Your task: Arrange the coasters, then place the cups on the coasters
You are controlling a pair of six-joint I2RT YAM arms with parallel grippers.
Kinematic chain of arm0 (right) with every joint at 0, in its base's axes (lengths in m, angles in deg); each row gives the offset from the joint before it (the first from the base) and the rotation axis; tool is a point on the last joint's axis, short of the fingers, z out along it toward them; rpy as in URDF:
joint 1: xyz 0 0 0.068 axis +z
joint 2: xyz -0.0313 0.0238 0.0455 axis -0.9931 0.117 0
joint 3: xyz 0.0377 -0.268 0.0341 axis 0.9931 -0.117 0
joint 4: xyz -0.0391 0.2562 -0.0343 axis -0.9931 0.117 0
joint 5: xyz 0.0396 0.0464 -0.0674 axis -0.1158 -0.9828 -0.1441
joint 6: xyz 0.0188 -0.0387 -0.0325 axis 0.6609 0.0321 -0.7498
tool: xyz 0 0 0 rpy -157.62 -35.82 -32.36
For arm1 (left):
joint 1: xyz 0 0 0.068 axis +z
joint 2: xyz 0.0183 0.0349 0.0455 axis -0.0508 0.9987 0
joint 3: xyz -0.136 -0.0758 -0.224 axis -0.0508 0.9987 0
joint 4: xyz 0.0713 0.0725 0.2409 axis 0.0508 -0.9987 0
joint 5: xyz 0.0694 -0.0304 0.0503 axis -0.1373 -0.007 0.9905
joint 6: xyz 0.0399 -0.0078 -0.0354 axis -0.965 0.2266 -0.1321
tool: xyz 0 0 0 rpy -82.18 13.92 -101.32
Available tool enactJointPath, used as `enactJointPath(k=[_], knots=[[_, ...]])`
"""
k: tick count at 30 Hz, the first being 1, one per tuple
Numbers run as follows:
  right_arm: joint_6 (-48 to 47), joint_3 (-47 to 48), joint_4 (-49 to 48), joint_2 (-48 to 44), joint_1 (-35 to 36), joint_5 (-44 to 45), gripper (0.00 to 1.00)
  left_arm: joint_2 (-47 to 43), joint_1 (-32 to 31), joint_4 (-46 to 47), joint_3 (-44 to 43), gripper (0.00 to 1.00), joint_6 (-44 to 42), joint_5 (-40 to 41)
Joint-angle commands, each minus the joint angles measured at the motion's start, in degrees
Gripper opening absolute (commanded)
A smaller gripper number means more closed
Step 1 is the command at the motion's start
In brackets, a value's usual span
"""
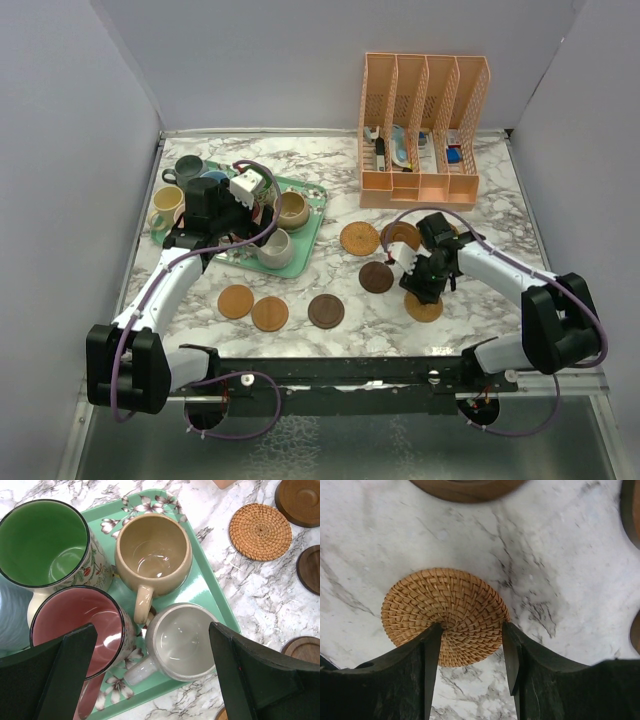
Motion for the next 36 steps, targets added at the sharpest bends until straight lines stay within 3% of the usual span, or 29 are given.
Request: enactJointPath(k=[1,11,19,31,36], knots=[[-4.58,-0.41,-2.67,2.63,-5.87,5.55,0.51,0.15,-0.43,1.36,-1.51,0.99,-0.07,-1.94],[-14.32,-0.03,-3.84,5.04,-22.42,6.90,0.49,0.29,-0.52,1.21,-1.26,0.99,-0.78,-1.38],[-17.36,8.60,-6.77,14.07,-35.01,7.27,0.49,0.11,-0.54,1.13,-1.16,0.99,-1.16,-1.31],[-8.05,24.74,-13.06,32.19,-38.37,11.01,0.48,0.11,-0.54,0.67,-1.37,0.99,-1.55,-1.10],[-5.00,29.04,-11.17,35.11,-38.37,6.31,0.48,0.37,-0.50,0.65,-1.33,0.99,-1.84,-1.06]])
